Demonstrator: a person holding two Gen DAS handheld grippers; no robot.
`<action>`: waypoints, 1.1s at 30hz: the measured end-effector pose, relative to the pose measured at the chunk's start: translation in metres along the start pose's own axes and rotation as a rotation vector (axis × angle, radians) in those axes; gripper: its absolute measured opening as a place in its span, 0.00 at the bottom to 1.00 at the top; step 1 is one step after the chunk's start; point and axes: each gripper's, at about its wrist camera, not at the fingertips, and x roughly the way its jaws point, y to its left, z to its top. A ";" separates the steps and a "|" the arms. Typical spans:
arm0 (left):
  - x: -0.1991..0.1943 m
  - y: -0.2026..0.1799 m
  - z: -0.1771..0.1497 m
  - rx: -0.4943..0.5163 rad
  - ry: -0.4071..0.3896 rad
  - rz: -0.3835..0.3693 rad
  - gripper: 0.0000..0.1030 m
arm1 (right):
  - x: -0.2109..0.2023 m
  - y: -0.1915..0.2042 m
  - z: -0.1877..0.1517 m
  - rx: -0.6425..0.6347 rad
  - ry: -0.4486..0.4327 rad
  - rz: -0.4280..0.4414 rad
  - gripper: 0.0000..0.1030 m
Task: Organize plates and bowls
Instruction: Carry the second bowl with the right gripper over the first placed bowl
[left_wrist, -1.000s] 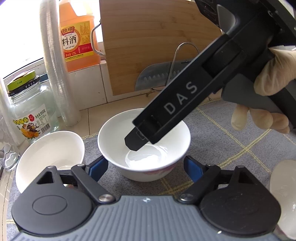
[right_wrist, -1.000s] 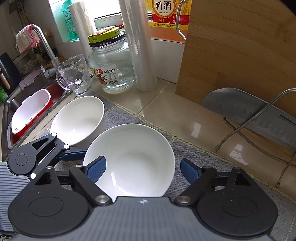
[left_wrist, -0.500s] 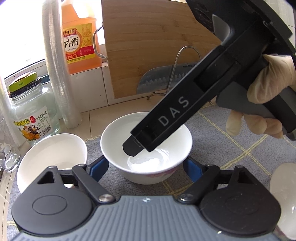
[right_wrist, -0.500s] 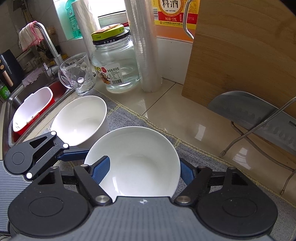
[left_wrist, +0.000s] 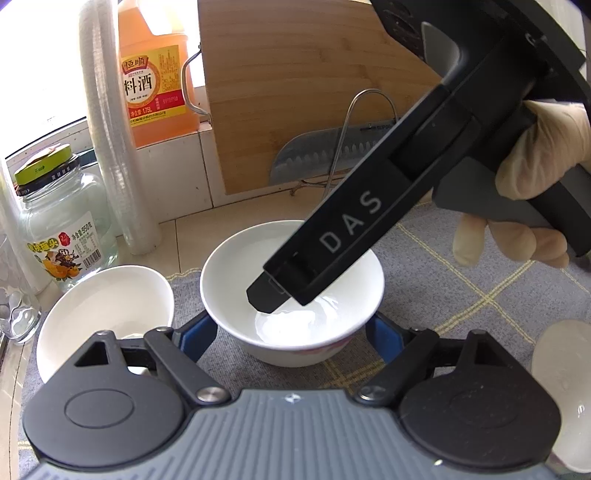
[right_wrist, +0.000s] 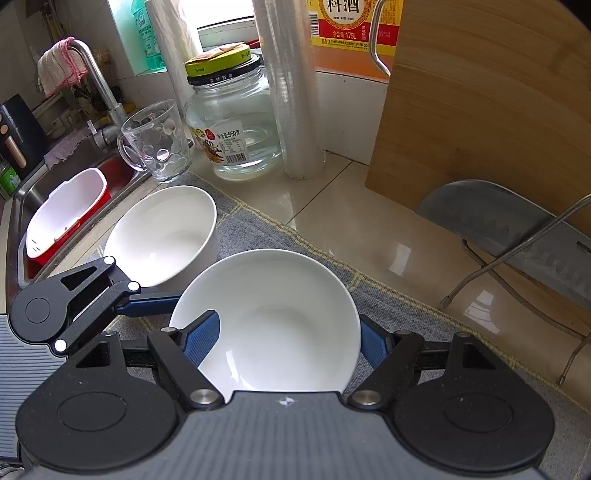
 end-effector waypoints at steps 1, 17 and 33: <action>-0.002 -0.001 0.000 0.001 0.000 -0.001 0.84 | -0.001 0.001 0.000 -0.004 0.002 0.001 0.81; -0.039 -0.024 -0.003 -0.008 0.016 -0.024 0.84 | -0.043 0.022 -0.020 -0.015 -0.001 0.027 0.81; -0.083 -0.056 -0.004 0.015 0.011 -0.041 0.84 | -0.096 0.047 -0.054 -0.003 -0.050 0.029 0.81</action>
